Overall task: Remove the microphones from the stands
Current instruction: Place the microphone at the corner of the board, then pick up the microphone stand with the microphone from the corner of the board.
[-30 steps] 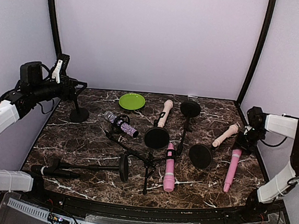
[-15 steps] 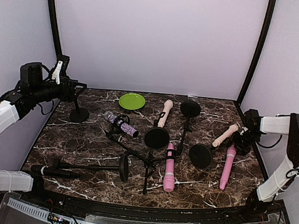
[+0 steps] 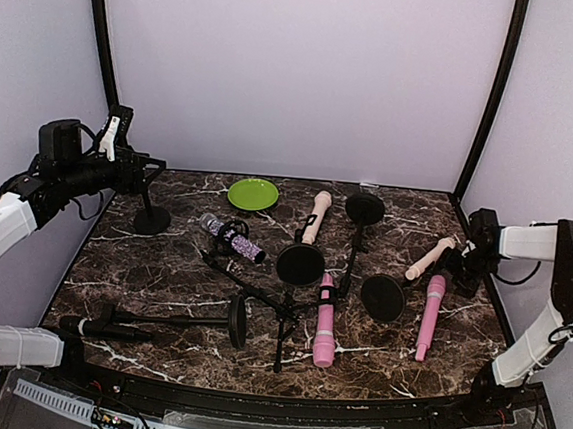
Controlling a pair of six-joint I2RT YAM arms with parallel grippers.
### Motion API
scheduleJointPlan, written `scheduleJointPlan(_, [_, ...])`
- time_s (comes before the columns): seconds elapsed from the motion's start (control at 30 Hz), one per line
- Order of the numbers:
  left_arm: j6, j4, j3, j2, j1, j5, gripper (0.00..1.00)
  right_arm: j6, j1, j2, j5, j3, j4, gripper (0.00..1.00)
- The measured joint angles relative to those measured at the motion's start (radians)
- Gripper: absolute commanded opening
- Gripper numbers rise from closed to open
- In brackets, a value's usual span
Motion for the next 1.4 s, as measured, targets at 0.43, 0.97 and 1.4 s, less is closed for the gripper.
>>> scheduleJointPlan(0.43, [-0.1, 0.046, -0.063, 0.003, 0.0, -0.028, 0.76, -0.013, 0.0, -0.295, 0.095, -0.02, -0.001, 0.85])
scheduleJointPlan(0.97, [-0.26, 0.021, -0.156, -0.004, 0.24, 0.052, 0.78, -0.379, 0.589, -0.241, -0.046, 0.41, 0.094, 0.8])
scheduleJointPlan(1.4, [-0.214, 0.0, -0.187, -0.062, 0.314, -0.012, 0.79, -0.656, 1.105, 0.252, -0.064, 0.939, -0.087, 0.72])
